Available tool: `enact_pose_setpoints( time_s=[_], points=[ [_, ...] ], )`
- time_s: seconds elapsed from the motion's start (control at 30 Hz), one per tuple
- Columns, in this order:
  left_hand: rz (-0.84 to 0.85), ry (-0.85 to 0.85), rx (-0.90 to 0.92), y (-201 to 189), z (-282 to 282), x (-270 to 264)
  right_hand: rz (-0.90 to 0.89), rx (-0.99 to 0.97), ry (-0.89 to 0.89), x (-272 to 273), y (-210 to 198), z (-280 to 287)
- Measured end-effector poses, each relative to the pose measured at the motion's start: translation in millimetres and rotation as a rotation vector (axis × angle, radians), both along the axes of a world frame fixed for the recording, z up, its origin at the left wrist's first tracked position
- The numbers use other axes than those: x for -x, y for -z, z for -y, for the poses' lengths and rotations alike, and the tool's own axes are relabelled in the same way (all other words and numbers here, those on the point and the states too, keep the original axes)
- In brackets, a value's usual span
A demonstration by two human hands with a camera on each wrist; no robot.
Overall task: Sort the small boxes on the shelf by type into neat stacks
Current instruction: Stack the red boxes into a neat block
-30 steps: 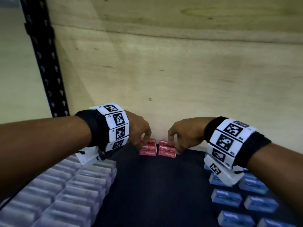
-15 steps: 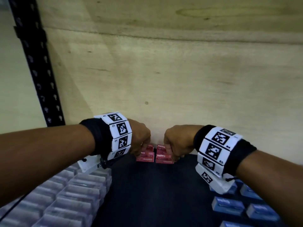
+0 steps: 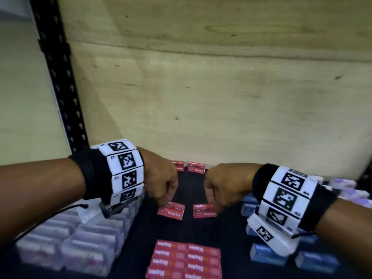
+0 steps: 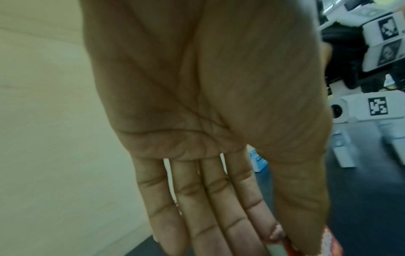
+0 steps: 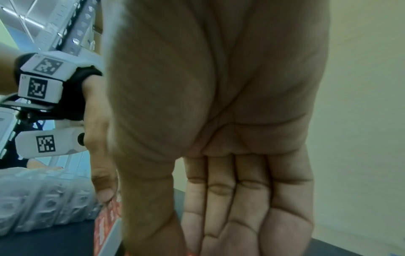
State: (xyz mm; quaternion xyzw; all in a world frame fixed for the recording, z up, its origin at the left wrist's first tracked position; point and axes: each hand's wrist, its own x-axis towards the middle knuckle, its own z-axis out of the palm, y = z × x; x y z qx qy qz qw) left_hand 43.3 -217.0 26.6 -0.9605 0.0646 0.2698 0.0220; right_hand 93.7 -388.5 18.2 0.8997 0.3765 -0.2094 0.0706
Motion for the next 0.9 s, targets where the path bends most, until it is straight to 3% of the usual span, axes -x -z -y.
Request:
enact_pose_setpoints(
  time_s=[0.47, 0.9],
  points=[
    [0.045, 0.102, -0.025, 8.9, 14.1, 49.4, -0.015, -0.019, 0.039, 50.8, 4.2, 21.3],
    [-0.102, 0.104, 0.025, 6.0, 9.0, 53.4, -0.061, 0.004, 0.0, 66.2, -5.1, 36.1]
  ],
)
